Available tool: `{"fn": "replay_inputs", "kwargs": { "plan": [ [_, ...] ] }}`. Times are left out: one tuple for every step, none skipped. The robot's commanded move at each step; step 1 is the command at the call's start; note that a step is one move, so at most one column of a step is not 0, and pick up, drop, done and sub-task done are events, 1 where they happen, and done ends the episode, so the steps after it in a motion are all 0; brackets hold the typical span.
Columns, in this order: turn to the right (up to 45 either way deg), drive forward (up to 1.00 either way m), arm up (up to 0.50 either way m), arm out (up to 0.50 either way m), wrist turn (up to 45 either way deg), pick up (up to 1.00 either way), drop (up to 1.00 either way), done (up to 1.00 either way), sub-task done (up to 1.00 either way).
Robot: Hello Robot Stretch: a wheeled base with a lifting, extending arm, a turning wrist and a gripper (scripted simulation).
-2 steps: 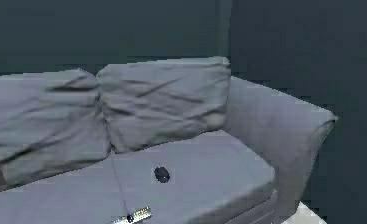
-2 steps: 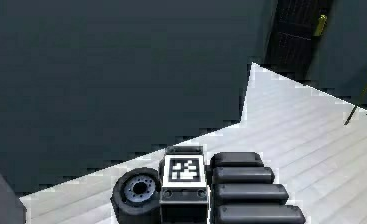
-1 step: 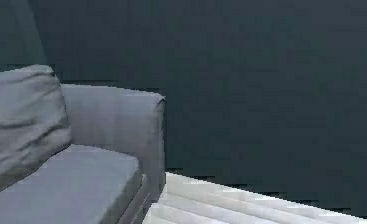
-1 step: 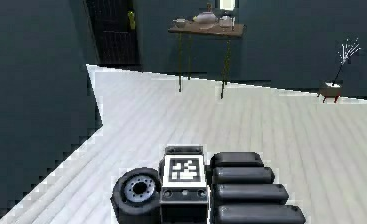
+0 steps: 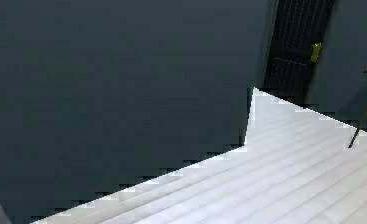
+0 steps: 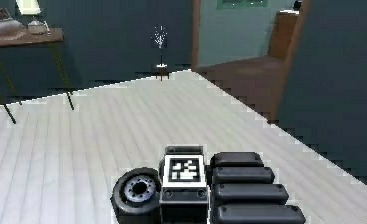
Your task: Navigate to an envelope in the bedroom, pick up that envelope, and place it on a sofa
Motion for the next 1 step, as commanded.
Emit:
{"fn": "replay_inputs", "kwargs": {
  "plan": [
    [45.0,0.0,0.0,0.0,0.0,0.0,0.0,0.0,0.0]
  ]
}}
